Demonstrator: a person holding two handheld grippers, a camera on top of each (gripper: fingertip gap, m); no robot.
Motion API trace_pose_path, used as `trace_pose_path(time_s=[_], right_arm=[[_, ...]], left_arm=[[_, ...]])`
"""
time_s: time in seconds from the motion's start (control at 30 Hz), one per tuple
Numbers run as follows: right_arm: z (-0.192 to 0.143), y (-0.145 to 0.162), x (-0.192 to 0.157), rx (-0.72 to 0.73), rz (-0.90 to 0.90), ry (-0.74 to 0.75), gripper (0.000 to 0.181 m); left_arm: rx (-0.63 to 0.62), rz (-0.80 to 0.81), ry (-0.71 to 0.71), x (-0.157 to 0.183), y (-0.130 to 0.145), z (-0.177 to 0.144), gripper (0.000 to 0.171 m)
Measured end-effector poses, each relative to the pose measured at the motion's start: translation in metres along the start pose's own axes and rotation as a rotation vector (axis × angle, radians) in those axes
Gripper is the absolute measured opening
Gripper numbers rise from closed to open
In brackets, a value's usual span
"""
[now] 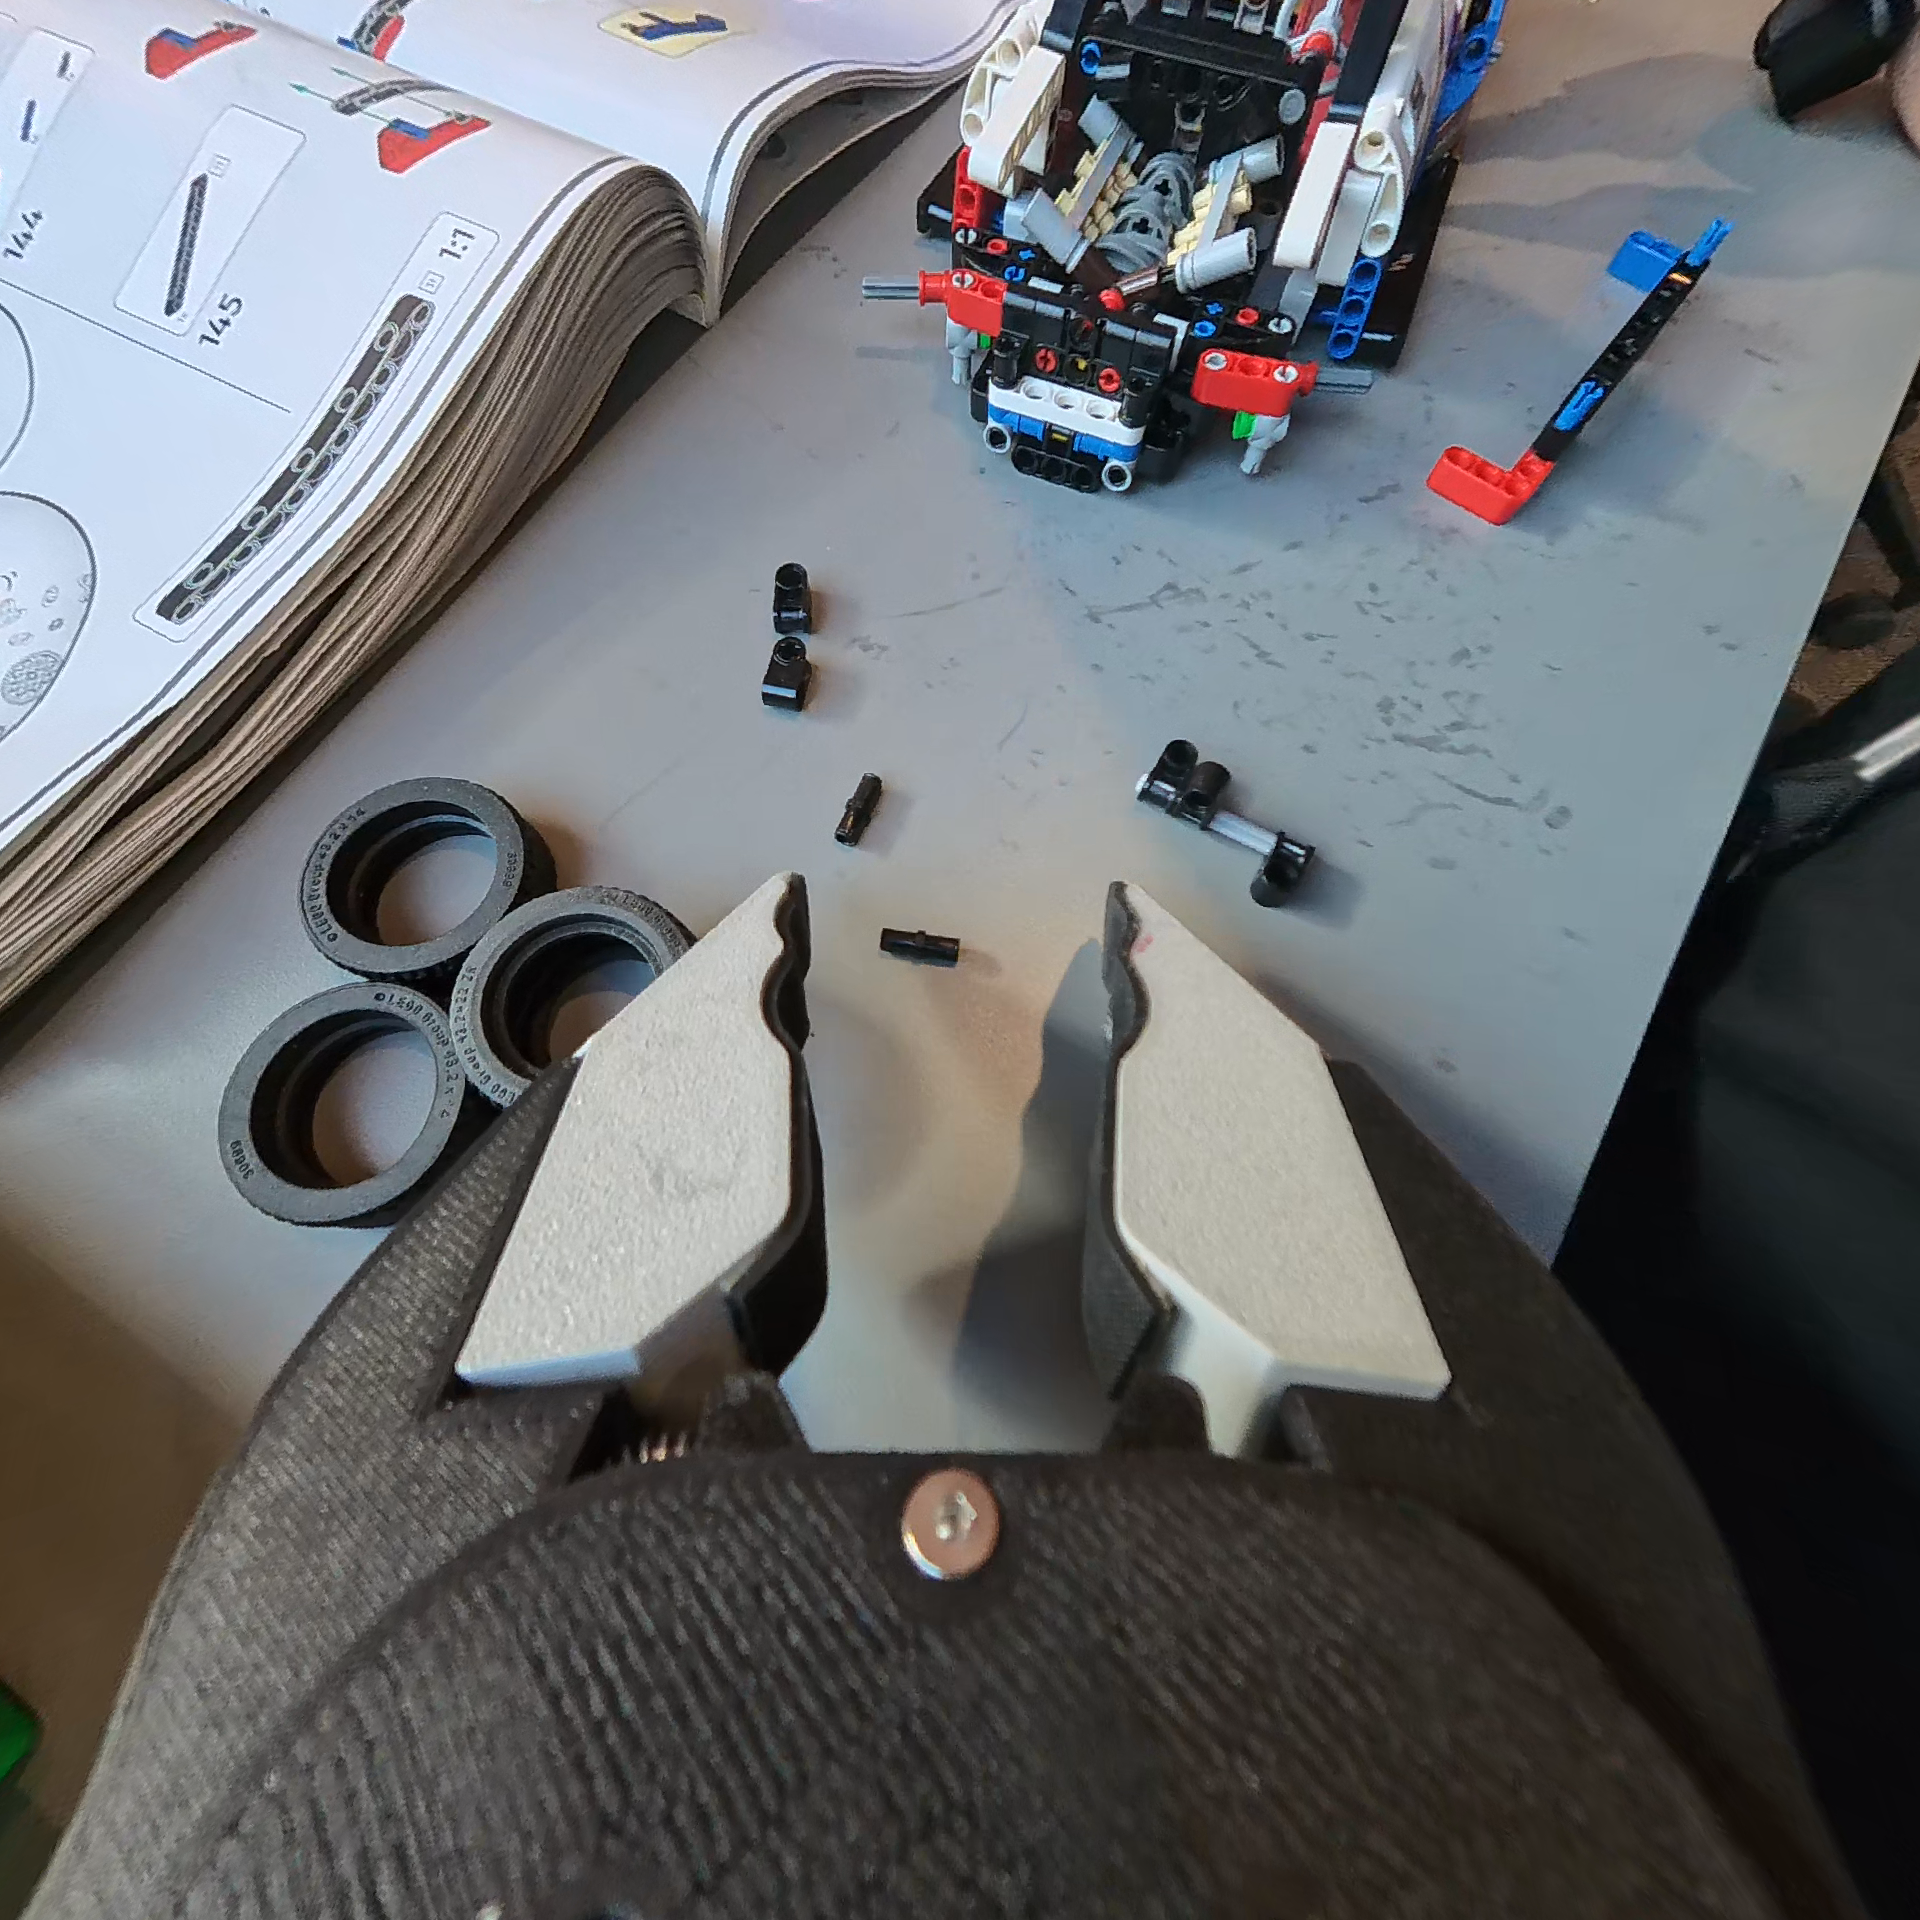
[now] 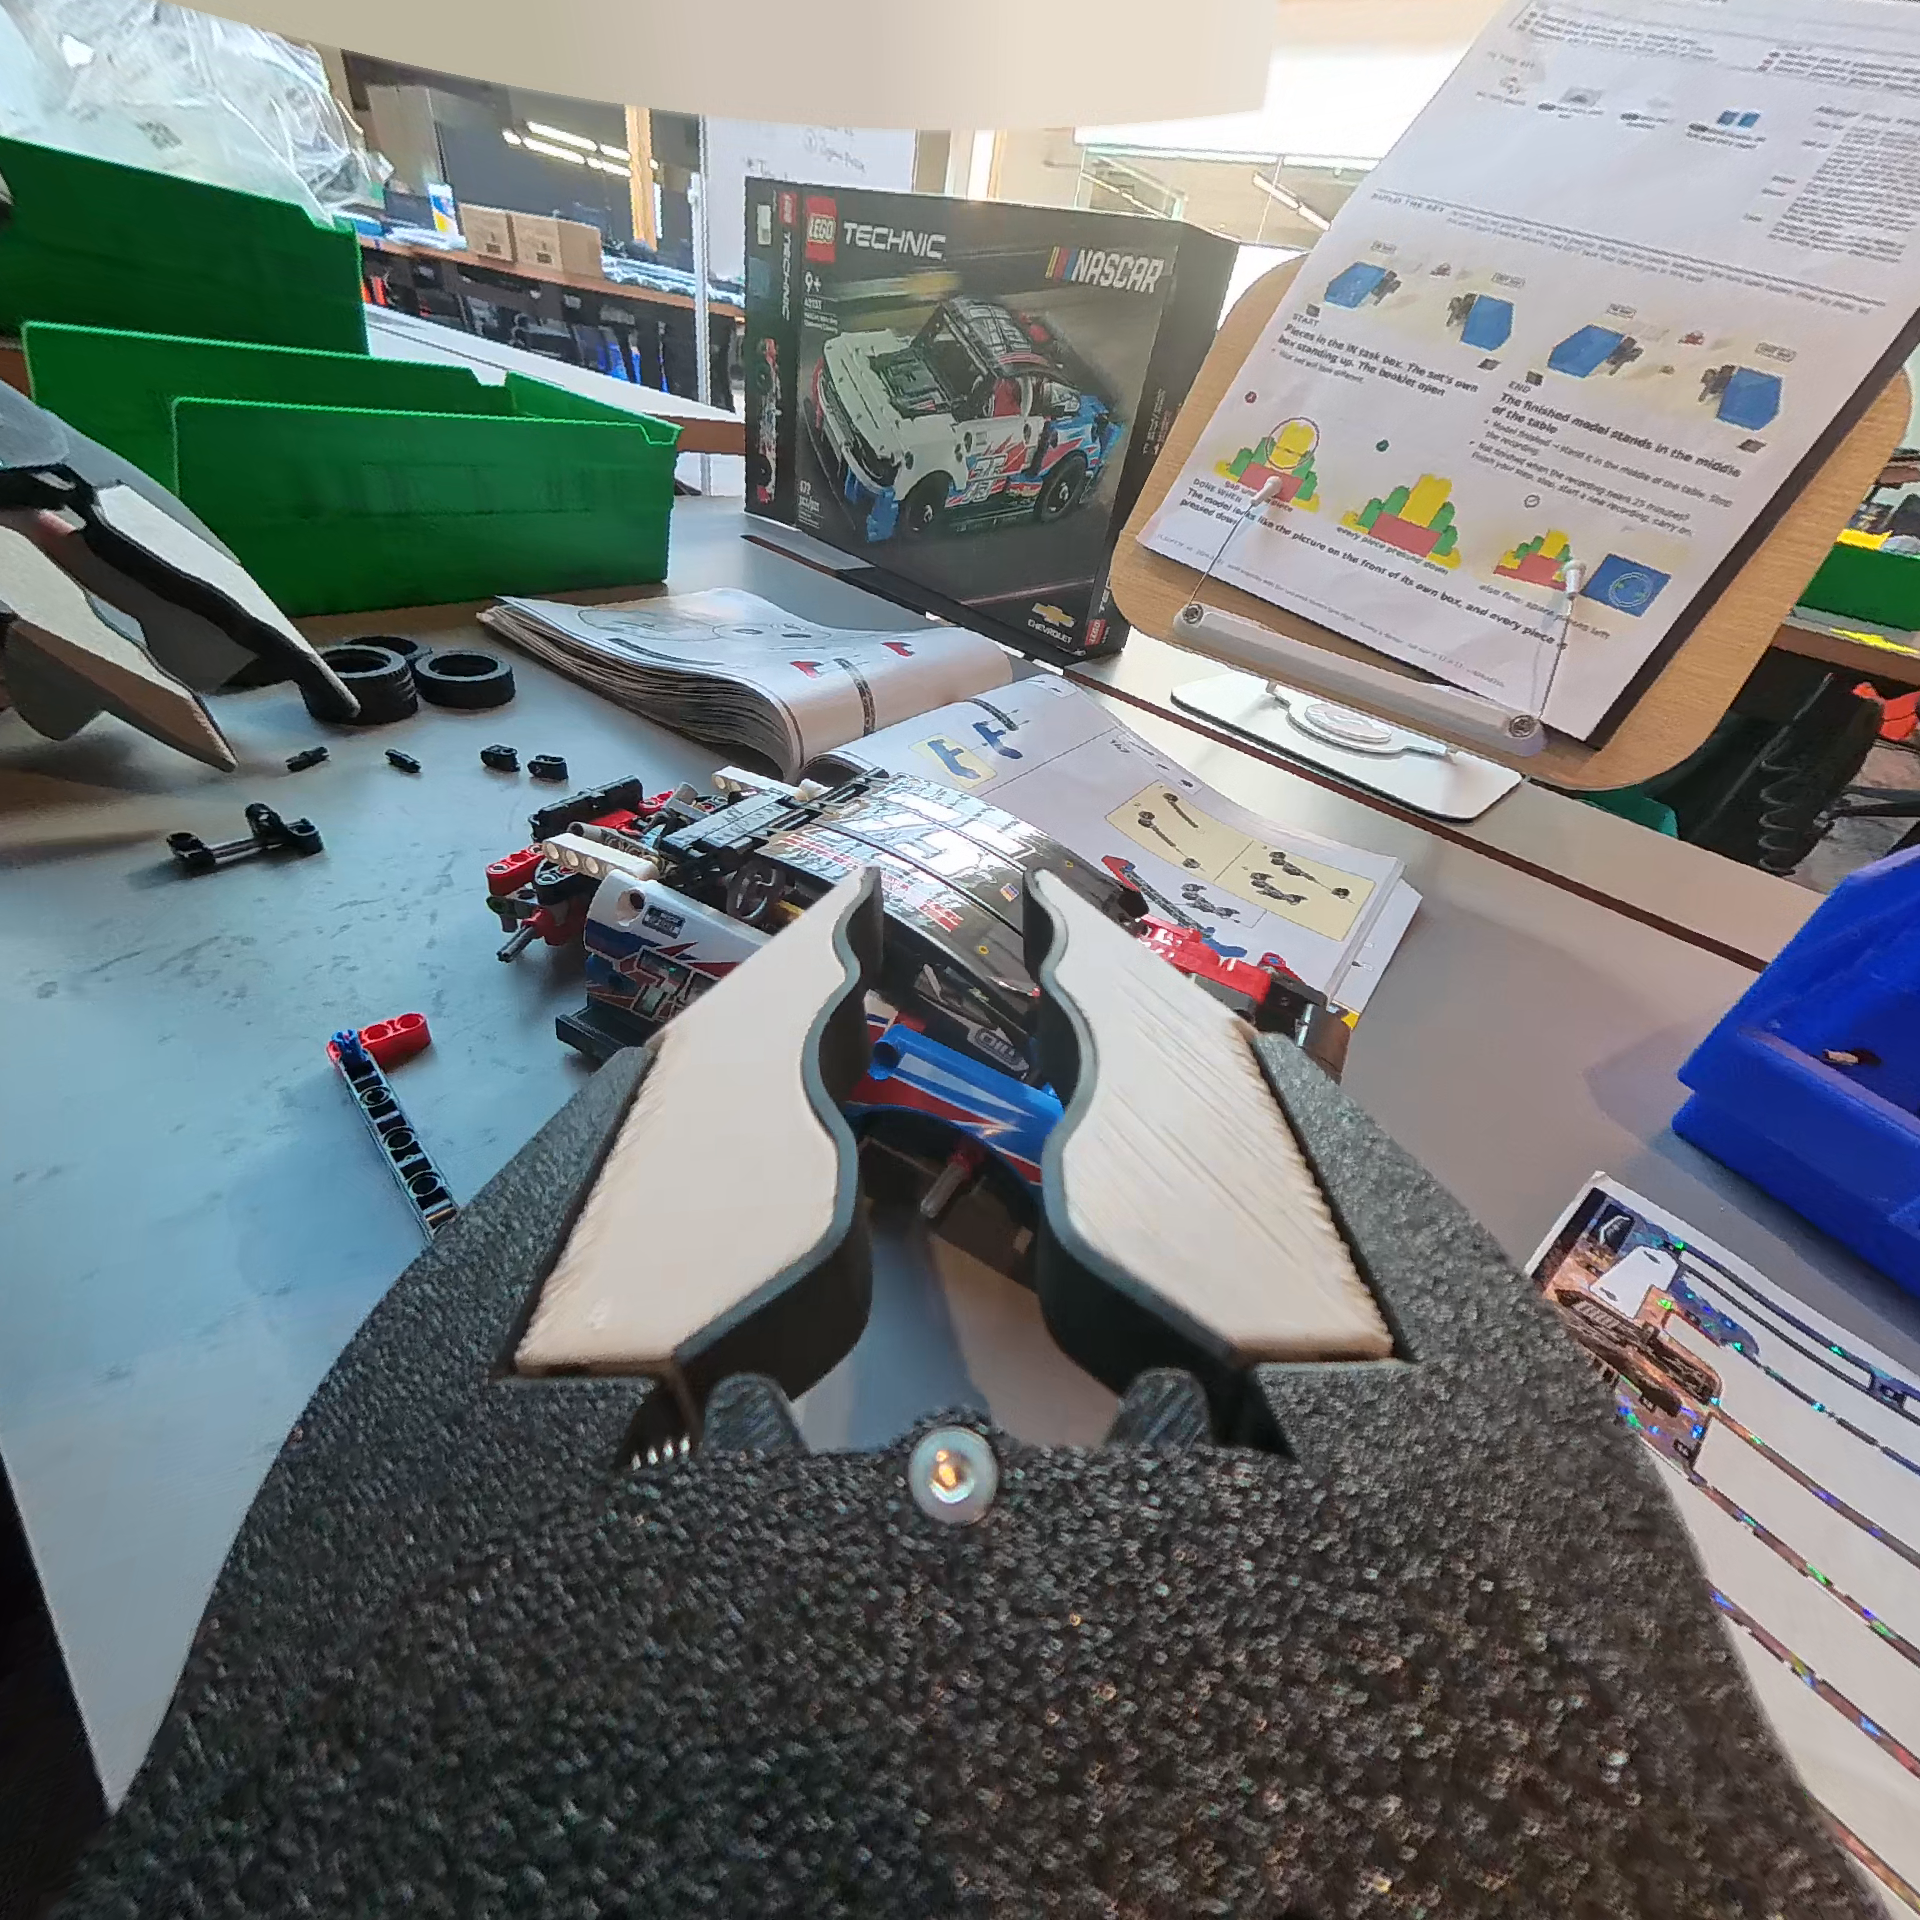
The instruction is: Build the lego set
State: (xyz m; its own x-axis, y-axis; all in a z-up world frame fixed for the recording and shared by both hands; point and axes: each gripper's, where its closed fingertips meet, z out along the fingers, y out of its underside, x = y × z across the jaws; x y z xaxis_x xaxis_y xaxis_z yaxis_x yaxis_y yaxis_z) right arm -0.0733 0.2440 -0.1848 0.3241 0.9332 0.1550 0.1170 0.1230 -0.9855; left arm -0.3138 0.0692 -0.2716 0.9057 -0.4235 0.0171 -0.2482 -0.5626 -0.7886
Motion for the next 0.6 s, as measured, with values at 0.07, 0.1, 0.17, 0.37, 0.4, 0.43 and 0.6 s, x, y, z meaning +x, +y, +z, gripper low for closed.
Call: trace_pose_path(time_s=[0.07,0.1,0.17,0.37,0.4,0.43,0.6], right_arm=[[0.001,0.001,-0.001,-0.008,-0.006,-0.001,0.026],[0.001,0.002,-0.002,-0.012,-0.009,-0.002,0.026],[0.002,0.002,-0.002,-0.017,-0.017,-0.001,0.025],[0.003,0.005,0.0,-0.036,-0.043,0.028,0.025],[0.003,0.005,0.0,-0.039,-0.048,0.032,0.025],[0.004,0.006,0.0,-0.042,-0.055,0.036,0.025],[0.006,0.009,-0.002,-0.071,-0.095,0.049,0.025]], left_arm=[[-0.003,0.001,-0.007,-0.001,0.0,0.0,0.055],[-0.006,0.003,-0.003,0.0,0.001,0.001,0.055],[-0.002,0.009,-0.008,0.0,0.0,0.0,0.056],[-0.007,0.046,-0.009,0.005,0.001,0.0,0.054],[-0.009,0.054,-0.007,0.006,0.001,0.001,0.053],[-0.011,0.062,-0.006,0.007,0.001,0.001,0.053],[-0.012,0.103,0.007,0.014,0.002,0.0,0.051]])
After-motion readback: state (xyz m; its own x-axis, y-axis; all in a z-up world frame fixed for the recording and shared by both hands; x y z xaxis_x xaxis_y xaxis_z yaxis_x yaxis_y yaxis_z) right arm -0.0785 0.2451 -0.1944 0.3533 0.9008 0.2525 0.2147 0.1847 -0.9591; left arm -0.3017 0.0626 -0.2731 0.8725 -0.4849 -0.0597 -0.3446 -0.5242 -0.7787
